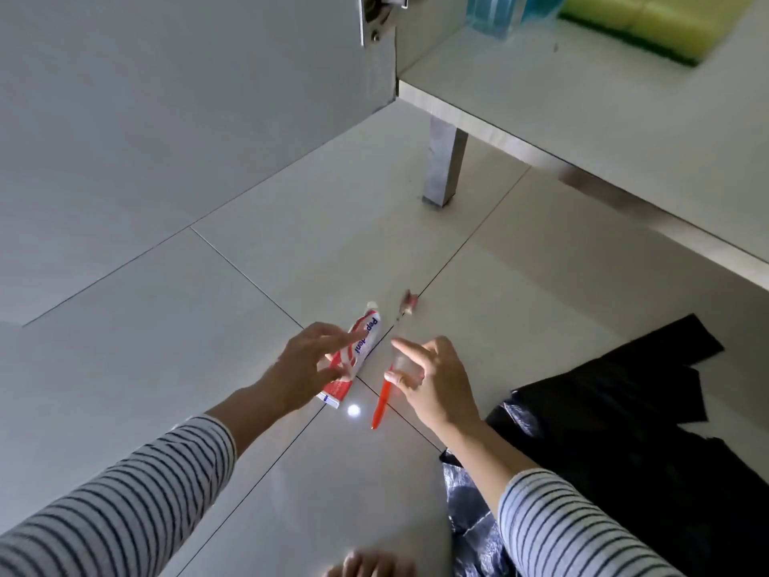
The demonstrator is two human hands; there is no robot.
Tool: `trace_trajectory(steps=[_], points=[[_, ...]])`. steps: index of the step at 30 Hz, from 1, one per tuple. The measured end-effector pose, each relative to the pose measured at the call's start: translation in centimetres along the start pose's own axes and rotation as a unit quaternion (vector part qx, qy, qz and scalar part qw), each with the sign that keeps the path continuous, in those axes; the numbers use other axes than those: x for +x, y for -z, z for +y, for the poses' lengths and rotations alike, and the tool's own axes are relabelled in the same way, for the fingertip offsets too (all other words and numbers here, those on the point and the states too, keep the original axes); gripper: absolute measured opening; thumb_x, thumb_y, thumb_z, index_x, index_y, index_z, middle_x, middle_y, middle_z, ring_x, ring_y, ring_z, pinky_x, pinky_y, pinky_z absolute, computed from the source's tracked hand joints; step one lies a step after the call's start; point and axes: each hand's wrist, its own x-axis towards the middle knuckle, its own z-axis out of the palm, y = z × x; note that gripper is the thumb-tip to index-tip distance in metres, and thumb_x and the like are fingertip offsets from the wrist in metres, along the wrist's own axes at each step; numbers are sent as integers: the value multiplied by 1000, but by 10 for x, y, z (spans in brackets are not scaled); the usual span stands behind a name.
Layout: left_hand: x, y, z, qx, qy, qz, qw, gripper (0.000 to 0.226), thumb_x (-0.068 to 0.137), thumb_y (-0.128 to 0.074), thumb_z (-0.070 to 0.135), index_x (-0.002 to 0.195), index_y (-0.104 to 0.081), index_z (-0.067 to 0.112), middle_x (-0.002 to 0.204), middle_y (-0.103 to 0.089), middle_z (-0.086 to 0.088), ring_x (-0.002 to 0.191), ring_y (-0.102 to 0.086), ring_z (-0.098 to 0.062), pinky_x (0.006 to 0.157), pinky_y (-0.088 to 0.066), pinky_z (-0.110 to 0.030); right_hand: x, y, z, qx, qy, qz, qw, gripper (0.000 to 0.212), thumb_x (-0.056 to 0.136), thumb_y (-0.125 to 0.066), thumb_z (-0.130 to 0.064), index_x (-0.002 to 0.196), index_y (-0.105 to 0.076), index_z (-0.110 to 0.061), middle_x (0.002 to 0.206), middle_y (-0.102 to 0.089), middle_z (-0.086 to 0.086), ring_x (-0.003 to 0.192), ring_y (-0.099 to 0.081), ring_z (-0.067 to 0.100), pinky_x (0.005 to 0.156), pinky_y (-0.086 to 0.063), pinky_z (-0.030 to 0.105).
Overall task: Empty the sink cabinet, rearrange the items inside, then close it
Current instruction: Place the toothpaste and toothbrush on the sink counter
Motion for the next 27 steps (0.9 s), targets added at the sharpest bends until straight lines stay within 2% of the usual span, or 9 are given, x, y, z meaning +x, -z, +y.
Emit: trace_trajectory(steps=[3, 6, 10, 12, 15, 18, 20, 23, 27], points=[[0, 1, -2, 11, 9, -11, 1000, 63, 78, -71, 4, 129, -48, 34, 104, -51, 8, 82, -52, -1, 69, -42, -5, 1, -8, -6, -17, 0, -11, 1000, 44, 63, -84, -25, 105, -71, -23, 86, -55, 10, 65, -59, 23, 64, -44, 19], [-2, 3, 1, 22, 18, -12, 1000, 63, 80, -68, 6, 133, -46, 33, 106, -55, 4, 80, -55, -10, 68, -40, -4, 0, -14, -12, -29, -22, 3, 999, 36, 60, -86, -21, 93, -72, -18, 83, -57, 10, 60, -61, 23, 56, -48, 21], [-8, 7, 5, -16, 71, -7, 997, 63, 83, -65, 9, 133, -43, 41, 105, -57, 13, 80, -57, -2, 68, -43, -1, 0, -13, -16, -41, -82, 17, 996, 24, 76, -70, -10, 100, -68, -11, 90, -57, 14, 68, -57, 29, 70, -48, 29], [-13, 7, 7, -44, 92, -5, 995, 63, 84, -65, 12, 131, -41, 47, 107, -59, 15, 85, -59, -1, 74, -45, -7, -2, -10, -14, -27, -102, 15, 994, 28, 80, -62, -7, 106, -68, -14, 89, -58, 12, 70, -50, 22, 74, -43, 22], [-25, 11, 19, -79, 100, -1, 992, 64, 83, -66, 14, 129, -41, 52, 107, -65, 13, 90, -62, 0, 71, -46, -3, -8, 6, -21, 25, -113, 6, 993, 32, 81, -61, -8, 112, -68, -17, 83, -58, 6, 73, -49, 15, 72, -30, 8], [-41, 28, 47, -127, 102, 12, 987, 67, 82, -66, 11, 126, -43, 57, 108, -67, 11, 93, -64, -6, 83, -55, -24, -20, 47, -43, 68, -115, 5, 991, 33, 82, -65, -9, 113, -68, -20, 81, -59, 4, 72, -54, 13, 74, -33, 4], [-58, 48, 78, -148, 107, 25, 983, 68, 81, -67, 12, 125, -44, 57, 106, -68, 11, 93, -65, -7, 85, -54, -28, -30, 84, -67, 83, -114, 1, 990, 34, 82, -66, -10, 114, -67, -21, 84, -63, 6, 71, -59, 13, 73, -40, 6], [-84, 90, 137, -163, 101, -1, 982, 68, 83, -65, 14, 125, -38, 60, 110, -65, 12, 94, -63, -6, 83, -52, -23, -47, 144, -113, 101, -113, 11, 988, 34, 81, -70, -10, 113, -68, -20, 85, -65, 1, 64, -60, 4, 70, -48, 9], [-118, 163, 217, -172, 90, -3, 981, 66, 85, -64, 16, 119, -32, 64, 106, -62, 17, 89, -61, 1, 68, -44, -7, -71, 229, -194, 169, -155, -18, 973, 36, 81, -71, -9, 114, -67, -22, 84, -65, -2, 67, -62, 1, 68, -51, 9]])
